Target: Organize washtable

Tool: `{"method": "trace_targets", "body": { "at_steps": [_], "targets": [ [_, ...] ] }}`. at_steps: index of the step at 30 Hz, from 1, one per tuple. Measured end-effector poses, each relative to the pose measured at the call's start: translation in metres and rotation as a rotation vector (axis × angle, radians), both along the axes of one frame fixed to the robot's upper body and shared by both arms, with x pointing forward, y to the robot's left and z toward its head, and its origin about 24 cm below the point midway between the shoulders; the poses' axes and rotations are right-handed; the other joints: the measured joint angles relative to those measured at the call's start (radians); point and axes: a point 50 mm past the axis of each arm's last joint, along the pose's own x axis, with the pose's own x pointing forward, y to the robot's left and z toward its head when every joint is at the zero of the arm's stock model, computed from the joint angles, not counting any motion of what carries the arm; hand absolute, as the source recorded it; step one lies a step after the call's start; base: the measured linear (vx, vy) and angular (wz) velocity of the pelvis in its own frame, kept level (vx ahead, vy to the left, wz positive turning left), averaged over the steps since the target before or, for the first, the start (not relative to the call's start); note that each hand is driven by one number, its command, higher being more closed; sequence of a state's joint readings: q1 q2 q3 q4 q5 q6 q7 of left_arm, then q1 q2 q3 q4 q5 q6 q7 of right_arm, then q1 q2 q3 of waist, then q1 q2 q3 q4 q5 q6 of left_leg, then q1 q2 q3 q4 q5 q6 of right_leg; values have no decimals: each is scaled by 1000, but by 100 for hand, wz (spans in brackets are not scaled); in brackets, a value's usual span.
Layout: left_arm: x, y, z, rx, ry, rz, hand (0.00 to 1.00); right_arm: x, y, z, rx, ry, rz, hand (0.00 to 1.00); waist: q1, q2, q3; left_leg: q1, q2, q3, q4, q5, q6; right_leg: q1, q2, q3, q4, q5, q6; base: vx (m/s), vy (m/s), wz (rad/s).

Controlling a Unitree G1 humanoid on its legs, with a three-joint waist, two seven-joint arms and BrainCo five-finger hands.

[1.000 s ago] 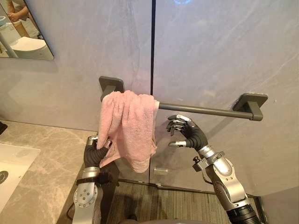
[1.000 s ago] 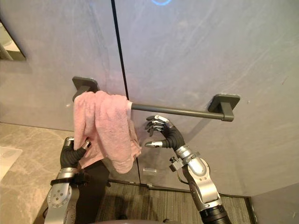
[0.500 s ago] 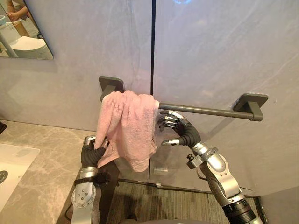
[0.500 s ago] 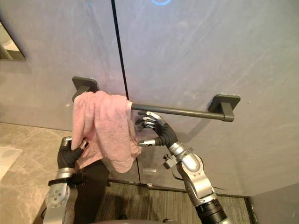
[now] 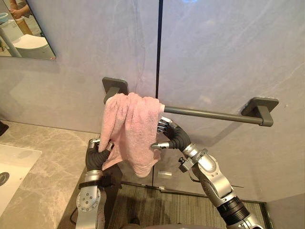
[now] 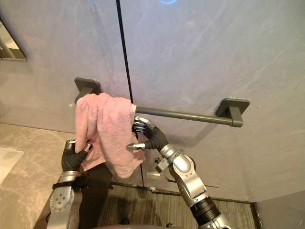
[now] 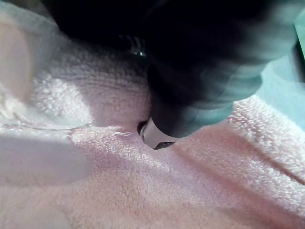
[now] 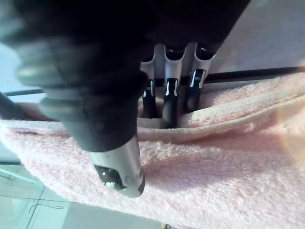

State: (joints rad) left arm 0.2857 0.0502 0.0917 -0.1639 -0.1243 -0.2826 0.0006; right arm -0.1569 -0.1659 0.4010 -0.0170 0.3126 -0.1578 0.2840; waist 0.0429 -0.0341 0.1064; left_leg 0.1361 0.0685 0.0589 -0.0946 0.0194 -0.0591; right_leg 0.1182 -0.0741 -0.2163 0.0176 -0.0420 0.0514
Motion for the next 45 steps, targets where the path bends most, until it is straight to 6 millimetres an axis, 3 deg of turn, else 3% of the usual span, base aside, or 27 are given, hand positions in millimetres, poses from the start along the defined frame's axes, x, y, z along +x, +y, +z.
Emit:
{"method": "trace_targets", "body": {
  "at_steps": [22, 32, 36, 45],
  "targets": [
    [0, -3, 0, -3, 1, -10, 100, 1, 1, -5, 11, 30, -14, 100, 0, -7, 4, 3, 0, 4, 0, 0, 0, 1, 0, 2, 0, 0, 0, 0, 0, 0],
    [1, -4, 0, -14, -3, -9, 100, -13, -43, 2, 69, -3, -194, 100, -6, -4, 19, 15, 1, 23, 0, -1, 0, 1, 1, 23, 0, 1, 2, -6, 0, -5],
    [2, -9, 1, -18, -12, -28, 100, -15, -51, 9, 78, -35, -226, 100, -28, -5, 26, 14, 0, 28, 0, -2, 0, -1, 0, 28, -2, 3, 4, -25, 0, -4],
    [11, -23, 16, -28, -89, -96, 100, -23, -73, 16, 76, -86, -335, 100, -31, -1, 29, 17, 0, 55, 1, -6, 2, -10, 2, 55, -2, 8, 7, -11, 2, -8]
  ]
}}
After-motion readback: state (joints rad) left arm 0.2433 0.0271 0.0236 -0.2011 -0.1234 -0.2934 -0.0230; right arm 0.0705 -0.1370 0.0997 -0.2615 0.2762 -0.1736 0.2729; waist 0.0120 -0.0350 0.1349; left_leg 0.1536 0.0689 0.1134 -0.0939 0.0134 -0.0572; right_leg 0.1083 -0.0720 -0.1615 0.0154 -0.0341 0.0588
